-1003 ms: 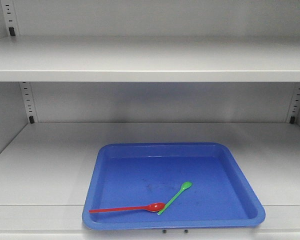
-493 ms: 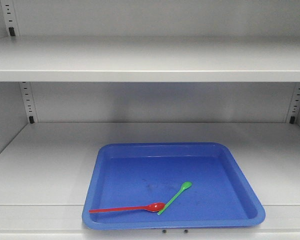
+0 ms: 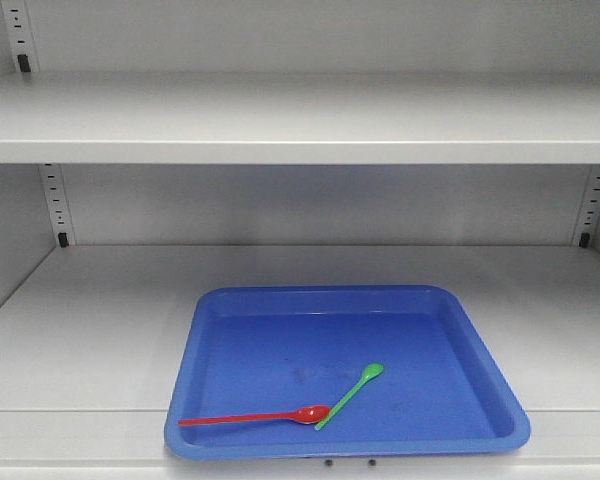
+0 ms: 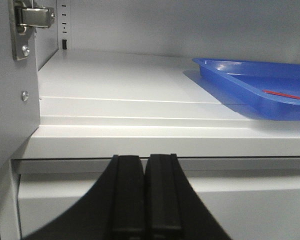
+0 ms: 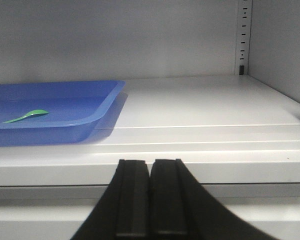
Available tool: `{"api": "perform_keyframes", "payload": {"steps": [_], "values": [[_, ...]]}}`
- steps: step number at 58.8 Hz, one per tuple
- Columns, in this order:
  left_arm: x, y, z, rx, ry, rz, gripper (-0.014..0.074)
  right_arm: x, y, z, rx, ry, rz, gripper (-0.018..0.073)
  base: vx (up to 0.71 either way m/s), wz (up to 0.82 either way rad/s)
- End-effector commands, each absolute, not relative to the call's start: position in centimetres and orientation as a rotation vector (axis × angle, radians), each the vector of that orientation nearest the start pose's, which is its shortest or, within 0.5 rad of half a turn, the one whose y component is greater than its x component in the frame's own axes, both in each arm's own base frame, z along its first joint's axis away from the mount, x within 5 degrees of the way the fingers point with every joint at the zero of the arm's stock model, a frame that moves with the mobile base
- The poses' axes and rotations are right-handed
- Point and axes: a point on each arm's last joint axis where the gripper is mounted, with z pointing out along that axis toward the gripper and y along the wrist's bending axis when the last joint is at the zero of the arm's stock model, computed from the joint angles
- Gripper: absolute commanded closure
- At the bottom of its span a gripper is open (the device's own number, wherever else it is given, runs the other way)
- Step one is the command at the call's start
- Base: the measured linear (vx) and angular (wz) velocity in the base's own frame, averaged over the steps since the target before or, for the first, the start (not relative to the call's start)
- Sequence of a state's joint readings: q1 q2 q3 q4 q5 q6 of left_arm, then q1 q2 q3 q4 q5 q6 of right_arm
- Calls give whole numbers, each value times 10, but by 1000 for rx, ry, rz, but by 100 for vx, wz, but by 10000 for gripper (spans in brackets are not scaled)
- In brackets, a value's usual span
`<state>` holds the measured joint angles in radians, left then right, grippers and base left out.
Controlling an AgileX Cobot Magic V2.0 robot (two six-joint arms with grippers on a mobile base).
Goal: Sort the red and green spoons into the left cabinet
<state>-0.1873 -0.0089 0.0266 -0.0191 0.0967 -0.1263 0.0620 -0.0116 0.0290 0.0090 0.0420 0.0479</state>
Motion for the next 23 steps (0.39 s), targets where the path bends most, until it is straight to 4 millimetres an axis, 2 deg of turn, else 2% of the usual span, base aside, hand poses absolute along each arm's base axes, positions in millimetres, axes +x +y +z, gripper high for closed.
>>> {"api": "perform_keyframes", "payload": {"steps": [1, 23], "values": [[54, -10, 205, 23, 1500, -282, 596, 56, 3, 204, -4, 1466, 90, 568, 0, 0], [54, -10, 205, 23, 1500, -282, 596, 56, 3, 204, -4, 1469, 90, 568, 0, 0]]}}
